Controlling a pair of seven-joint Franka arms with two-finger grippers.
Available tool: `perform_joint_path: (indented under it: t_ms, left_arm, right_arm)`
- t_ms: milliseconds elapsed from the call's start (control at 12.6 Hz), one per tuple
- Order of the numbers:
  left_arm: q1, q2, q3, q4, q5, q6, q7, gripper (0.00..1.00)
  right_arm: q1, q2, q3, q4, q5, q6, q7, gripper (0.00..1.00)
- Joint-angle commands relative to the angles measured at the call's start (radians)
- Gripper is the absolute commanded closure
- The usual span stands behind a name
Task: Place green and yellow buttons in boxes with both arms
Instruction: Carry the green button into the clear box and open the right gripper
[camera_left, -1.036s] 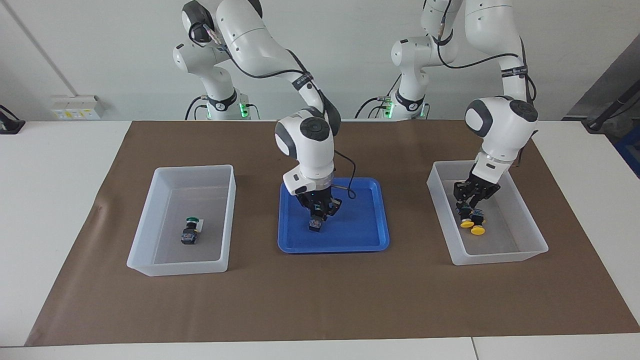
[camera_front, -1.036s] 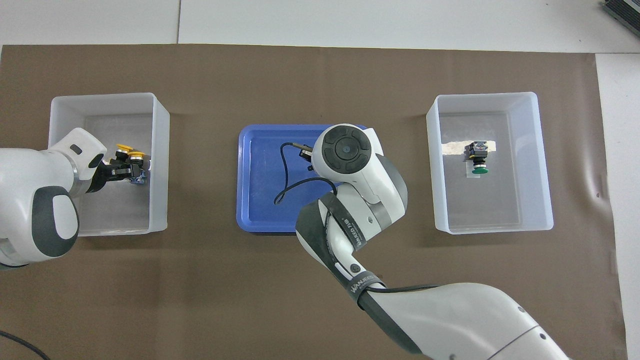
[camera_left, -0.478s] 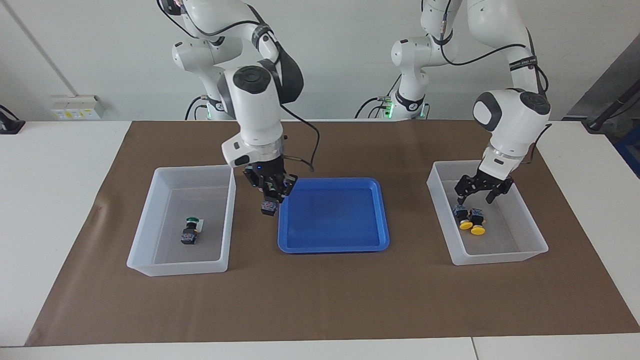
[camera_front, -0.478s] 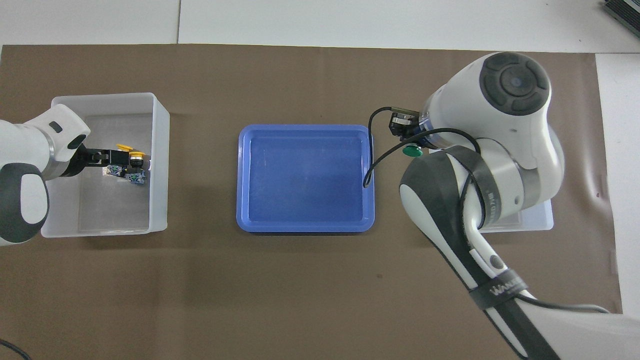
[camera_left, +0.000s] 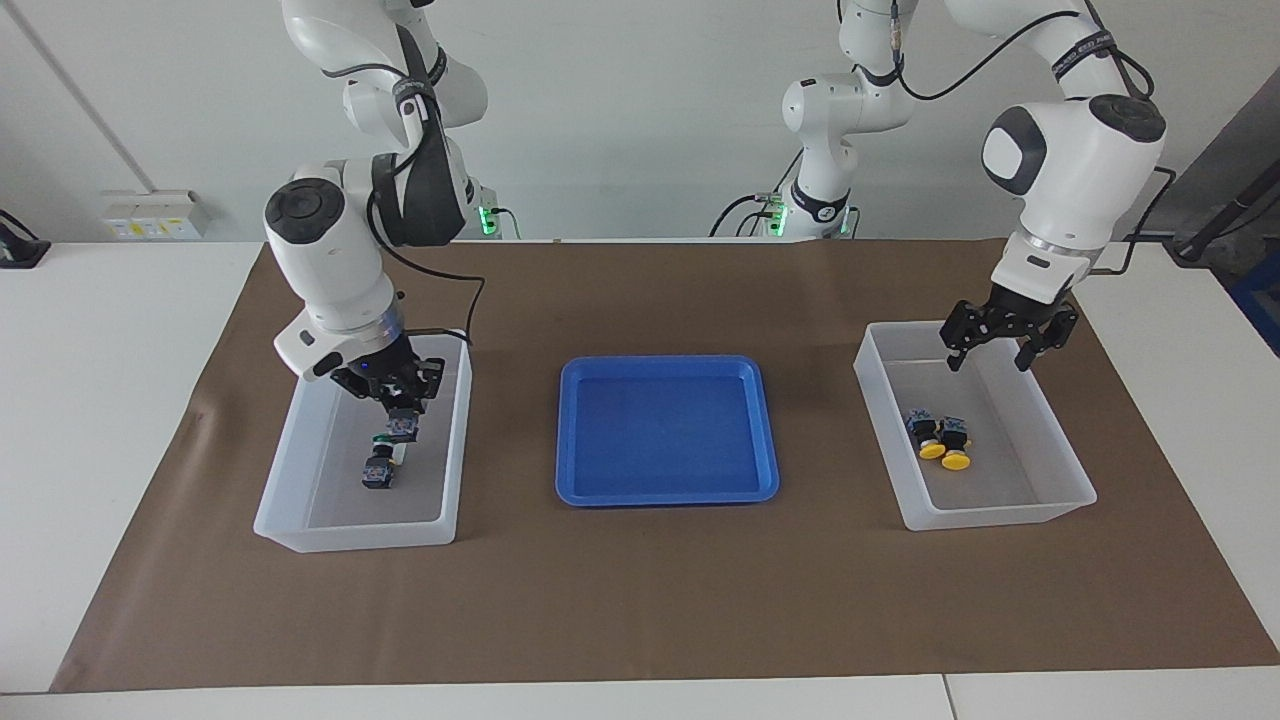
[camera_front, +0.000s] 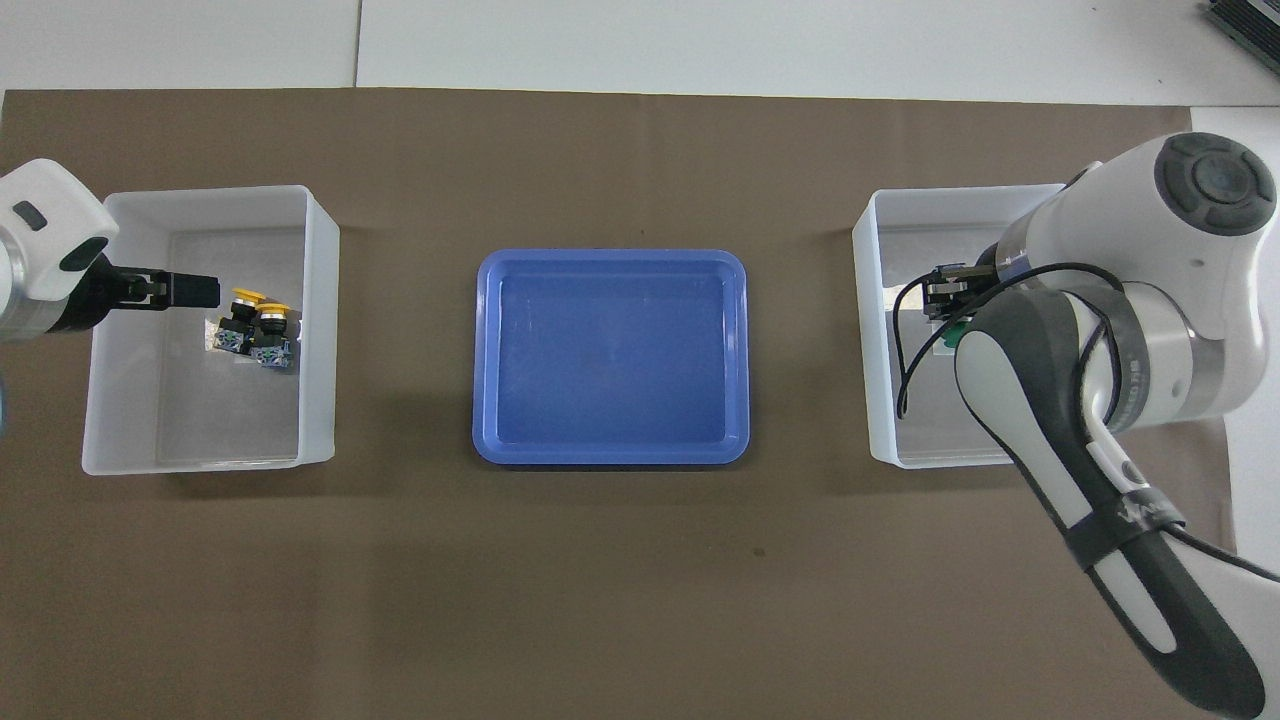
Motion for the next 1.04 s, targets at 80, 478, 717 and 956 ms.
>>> perform_joint_path:
  t_ms: [80,478,717,956]
  left_arm:
    - [-0.005,-0.012,-0.046,0.106,0.031,-0.13,-0.011,0.0]
    - [0.001,0.08,-0.051,0.357,0.062,-0.297,-0.005,0.0]
    - [-0.001,0.087,-0.051,0.372,0.05,-0.323,-0.006,0.0]
    - [0.006,0.08,-0.051,0.356,0.05,-0.326,-0.009,0.0]
  right_arm:
    - [-0.027,-0.055,0.016,-0.187,0.017,0.168,-0.055,1.0]
    - [-0.047,-0.027,0.016,-0.245,0.017,0.263,-0.089,0.63]
    - [-0.043,-0.03,0.016,-0.233,0.016,0.259,-0.082,0.0]
    - [-0.038,-0.059,0.015,-0.167,0.016,0.227,-0.04,0.0]
